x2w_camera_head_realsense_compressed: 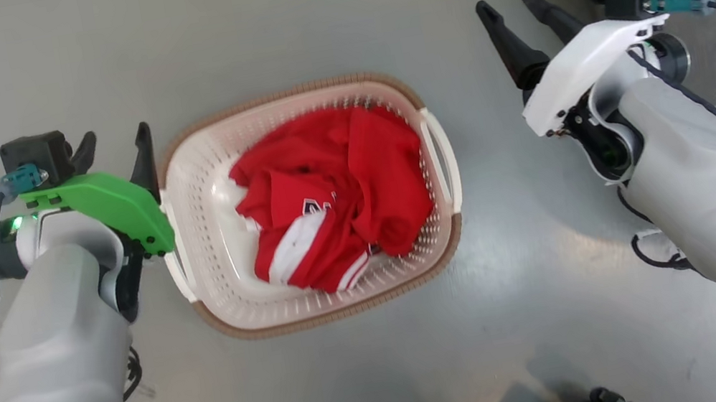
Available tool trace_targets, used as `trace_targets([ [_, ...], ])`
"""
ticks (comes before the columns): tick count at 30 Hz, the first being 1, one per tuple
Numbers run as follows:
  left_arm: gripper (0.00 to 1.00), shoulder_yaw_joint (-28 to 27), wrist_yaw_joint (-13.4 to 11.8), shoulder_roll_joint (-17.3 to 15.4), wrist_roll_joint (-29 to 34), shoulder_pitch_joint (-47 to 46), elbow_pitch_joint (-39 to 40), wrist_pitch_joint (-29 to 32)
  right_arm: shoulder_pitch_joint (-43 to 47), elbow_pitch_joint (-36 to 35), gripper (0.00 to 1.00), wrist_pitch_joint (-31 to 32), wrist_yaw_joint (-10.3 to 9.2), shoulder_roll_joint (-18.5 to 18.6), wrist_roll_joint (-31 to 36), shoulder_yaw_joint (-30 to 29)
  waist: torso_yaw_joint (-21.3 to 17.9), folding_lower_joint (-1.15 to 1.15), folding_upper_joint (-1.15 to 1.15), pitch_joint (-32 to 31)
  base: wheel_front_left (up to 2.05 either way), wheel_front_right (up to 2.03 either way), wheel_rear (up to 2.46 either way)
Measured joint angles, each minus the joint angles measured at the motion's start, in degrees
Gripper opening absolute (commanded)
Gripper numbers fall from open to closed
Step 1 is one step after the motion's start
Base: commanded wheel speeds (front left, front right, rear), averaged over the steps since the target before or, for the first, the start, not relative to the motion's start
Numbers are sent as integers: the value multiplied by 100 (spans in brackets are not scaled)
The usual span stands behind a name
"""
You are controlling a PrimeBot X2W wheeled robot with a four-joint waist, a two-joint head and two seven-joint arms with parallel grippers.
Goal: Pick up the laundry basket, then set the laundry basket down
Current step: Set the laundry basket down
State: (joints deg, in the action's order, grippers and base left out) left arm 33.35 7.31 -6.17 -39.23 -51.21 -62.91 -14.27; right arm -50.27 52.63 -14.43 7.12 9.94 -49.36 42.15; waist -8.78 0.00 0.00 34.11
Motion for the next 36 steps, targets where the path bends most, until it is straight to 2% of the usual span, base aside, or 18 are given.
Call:
trace_targets([
  [13,100,-411,0,-171,118,712,1259,-15,675,-917,100,0,-74,382,800,-840,12,0,0,-1058,0,0,0],
  [18,100,-832,-2,-242,119,1058,1694,-15,1045,-1260,100,0,-264,464,1227,-934,58,0,0,-1466,0,0,0],
  [24,100,-1087,-37,-267,194,1705,2065,-15,1479,-1723,100,0,-367,463,1527,-1180,108,0,0,-1953,0,0,0],
  [36,100,-1619,-310,-371,626,2657,3283,-16,2345,-2548,100,0,-667,459,1946,-1618,137,-1,0,-2696,0,0,0],
])
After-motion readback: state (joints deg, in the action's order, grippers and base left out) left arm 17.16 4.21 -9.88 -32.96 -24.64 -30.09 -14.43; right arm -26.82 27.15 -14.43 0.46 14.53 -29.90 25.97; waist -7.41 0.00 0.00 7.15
